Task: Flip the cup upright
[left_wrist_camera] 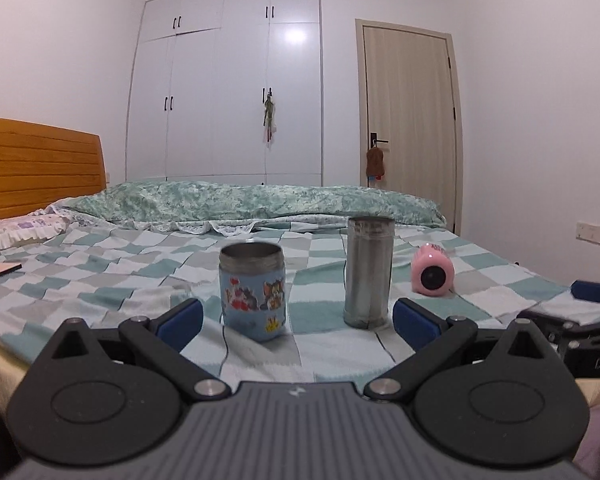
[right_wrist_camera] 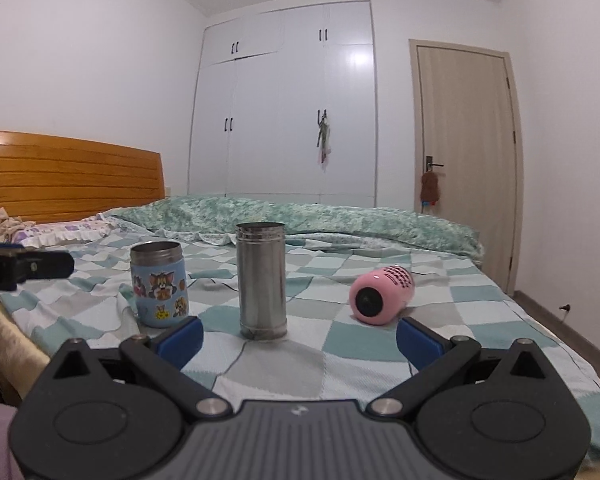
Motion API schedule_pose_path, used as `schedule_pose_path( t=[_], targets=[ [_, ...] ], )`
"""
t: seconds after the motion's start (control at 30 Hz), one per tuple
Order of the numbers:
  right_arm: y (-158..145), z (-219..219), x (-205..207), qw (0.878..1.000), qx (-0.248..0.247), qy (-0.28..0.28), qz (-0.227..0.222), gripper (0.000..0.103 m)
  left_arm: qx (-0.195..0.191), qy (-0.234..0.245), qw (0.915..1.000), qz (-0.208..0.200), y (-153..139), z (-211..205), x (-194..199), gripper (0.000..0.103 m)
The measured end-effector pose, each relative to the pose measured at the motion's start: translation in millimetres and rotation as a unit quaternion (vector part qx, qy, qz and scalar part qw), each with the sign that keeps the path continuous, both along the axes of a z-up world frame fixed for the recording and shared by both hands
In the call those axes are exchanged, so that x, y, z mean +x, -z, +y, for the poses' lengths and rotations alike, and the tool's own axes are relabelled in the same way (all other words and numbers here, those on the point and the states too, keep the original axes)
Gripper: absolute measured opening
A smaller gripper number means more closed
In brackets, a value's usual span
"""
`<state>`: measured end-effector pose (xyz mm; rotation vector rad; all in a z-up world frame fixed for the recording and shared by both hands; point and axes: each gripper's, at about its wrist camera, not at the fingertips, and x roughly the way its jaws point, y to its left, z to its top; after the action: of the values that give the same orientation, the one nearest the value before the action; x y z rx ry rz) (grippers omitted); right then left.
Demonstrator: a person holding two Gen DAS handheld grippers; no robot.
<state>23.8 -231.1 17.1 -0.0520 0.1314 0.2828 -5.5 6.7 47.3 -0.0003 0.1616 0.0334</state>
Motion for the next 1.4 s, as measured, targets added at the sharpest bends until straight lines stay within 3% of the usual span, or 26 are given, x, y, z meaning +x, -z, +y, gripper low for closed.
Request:
schedule_pose_path(
  t=[0.3, 0.43, 1.4],
  targets=[
    [13, -6, -17, 0.999, 0.014, 0.032, -0.014, 0.103, 0.013, -0.019, 0.9989, -0.042, 37, -12, -9, 0.103],
    [16, -5, -18, 0.999, 0.012, 0.04, -0.02, 0.103, 0.028, -0.02, 0.9982, -0.048, 39, -19, -10, 0.103],
    [18, -6, -20, 0.999, 0.012, 0.047, -0.019, 0.103, 0.016, -0.016, 0.9984, -0.052, 40, -15, -14, 0.103]
  ],
)
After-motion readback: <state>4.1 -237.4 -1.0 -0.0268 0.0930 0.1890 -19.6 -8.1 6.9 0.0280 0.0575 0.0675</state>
